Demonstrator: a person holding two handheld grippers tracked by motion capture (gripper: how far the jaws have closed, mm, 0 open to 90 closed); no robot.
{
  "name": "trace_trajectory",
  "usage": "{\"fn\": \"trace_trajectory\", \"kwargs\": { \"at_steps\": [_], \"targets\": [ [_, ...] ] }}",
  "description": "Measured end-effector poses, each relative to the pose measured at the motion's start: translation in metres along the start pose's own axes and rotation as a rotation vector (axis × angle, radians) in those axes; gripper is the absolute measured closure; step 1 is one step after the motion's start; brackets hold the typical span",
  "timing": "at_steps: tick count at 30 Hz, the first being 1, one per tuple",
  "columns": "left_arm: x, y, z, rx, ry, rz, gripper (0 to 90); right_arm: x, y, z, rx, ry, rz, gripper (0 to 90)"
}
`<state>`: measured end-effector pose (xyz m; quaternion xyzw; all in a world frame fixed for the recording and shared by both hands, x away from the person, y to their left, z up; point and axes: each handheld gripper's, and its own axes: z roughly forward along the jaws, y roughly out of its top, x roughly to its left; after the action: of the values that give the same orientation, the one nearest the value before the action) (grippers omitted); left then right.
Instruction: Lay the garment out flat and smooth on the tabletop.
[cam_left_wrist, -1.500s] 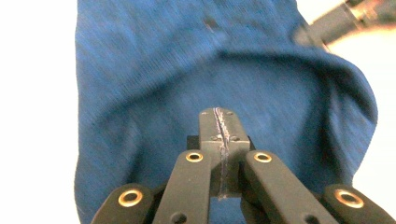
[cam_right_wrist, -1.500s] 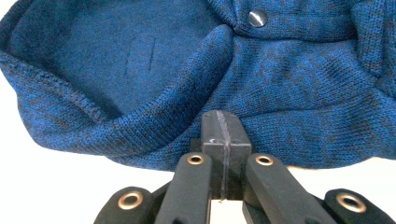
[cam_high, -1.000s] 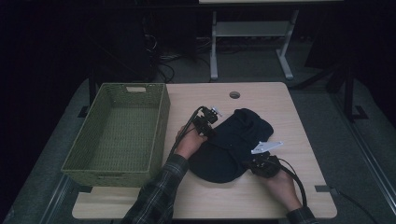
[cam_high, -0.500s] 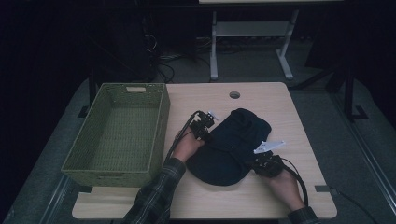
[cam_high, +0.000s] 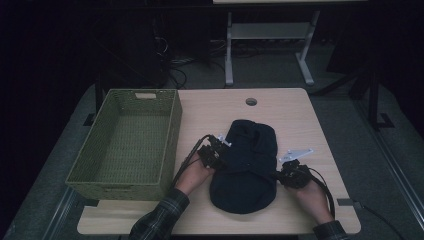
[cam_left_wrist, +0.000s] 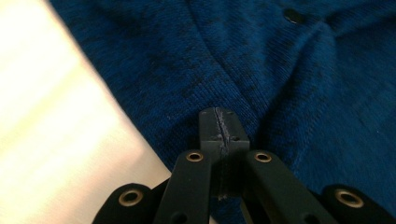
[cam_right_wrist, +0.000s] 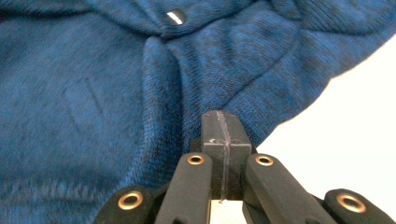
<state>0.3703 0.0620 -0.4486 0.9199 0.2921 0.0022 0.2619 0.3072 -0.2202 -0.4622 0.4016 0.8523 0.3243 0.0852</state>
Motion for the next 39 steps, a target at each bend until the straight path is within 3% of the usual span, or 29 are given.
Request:
{"fn": "trace_trajectory", "kwargs": {
  "at_steps": [3, 8, 13, 17, 22, 27, 34, 39],
  "targets": [
    [-0.005, -0.007, -0.002, -0.011, -0.013, -0.001, 90.0, 0.0, 0.0, -0.001, 0.011, -0.002, 0.0, 90.0],
    [-0.015, -0.021, -0.006, -0.046, -0.034, -0.051, 90.0, 0.002, 0.001, -0.002, 0.026, -0.022, -0.021, 90.0],
    [-0.019, -0.022, -0.005, -0.046, -0.008, -0.013, 90.0, 0.0, 0.002, -0.003, 0.031, -0.007, -0.014, 89.9],
    [-0.017, -0.023, -0.005, -0.053, -0.018, -0.033, 90.0, -0.003, 0.007, -0.007, 0.011, -0.008, -0.006, 84.7],
    [-0.02, -0.022, -0.005, -0.057, -0.009, -0.032, 90.0, -0.023, 0.03, -0.011, -0.078, -0.056, 0.019, 80.1],
    [-0.017, -0.022, -0.005, -0.046, -0.019, -0.024, 90.0, -0.055, 0.058, -0.006, -0.133, -0.073, 0.077, 74.9],
    [-0.018, -0.022, -0.005, -0.052, -0.017, -0.029, 90.0, -0.091, 0.095, 0.02, -0.126, -0.094, 0.114, 69.1],
    [-0.017, -0.022, -0.005, -0.046, -0.017, -0.023, 90.0, -0.107, 0.113, 0.039, -0.114, -0.095, 0.133, 67.5]
  ]
}}
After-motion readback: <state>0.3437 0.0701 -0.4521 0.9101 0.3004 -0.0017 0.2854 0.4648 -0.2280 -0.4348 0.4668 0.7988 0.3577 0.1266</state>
